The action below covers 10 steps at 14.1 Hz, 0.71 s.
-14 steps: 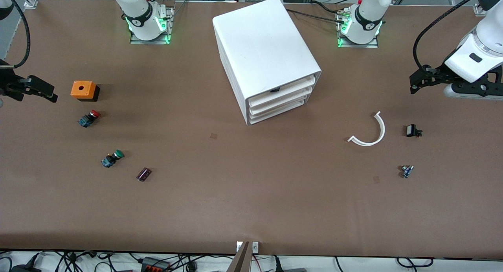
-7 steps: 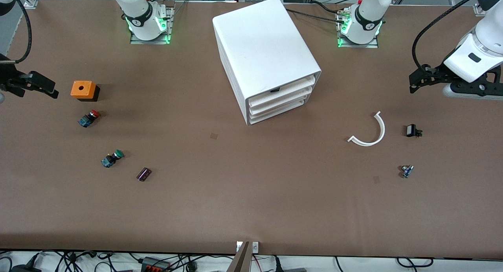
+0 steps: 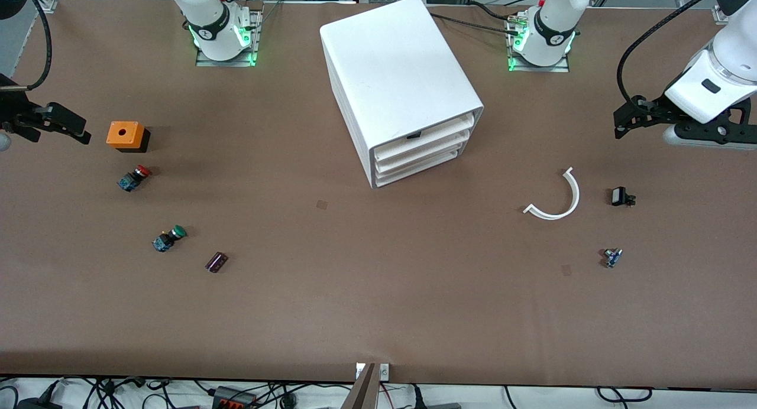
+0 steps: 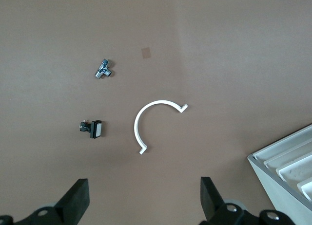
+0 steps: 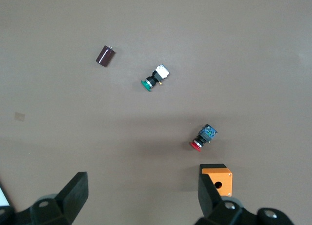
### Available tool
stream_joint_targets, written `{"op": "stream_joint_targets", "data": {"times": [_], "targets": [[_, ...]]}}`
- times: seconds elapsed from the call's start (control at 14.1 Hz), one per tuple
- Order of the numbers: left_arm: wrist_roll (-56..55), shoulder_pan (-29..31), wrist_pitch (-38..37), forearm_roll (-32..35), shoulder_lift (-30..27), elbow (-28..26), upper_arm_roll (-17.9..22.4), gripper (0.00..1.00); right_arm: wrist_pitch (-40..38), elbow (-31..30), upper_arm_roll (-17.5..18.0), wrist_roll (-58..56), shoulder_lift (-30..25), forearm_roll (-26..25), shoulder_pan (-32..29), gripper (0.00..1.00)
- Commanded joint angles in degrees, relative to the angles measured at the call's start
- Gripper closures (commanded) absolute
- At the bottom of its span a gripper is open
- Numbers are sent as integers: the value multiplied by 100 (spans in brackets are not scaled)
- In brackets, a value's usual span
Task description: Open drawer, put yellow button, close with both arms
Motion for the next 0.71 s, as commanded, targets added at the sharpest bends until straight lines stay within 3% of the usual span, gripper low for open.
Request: {"op": "stream_joint_targets", "data": {"times": [0.0, 0.64], "targets": [[135, 2, -114, -99, -7, 94, -2, 0, 76, -150, 109, 53, -128, -13, -80, 0], [135, -6, -114, -99, 11, 103, -2, 0, 68, -150, 109, -9, -128, -22, -97, 0]]}}
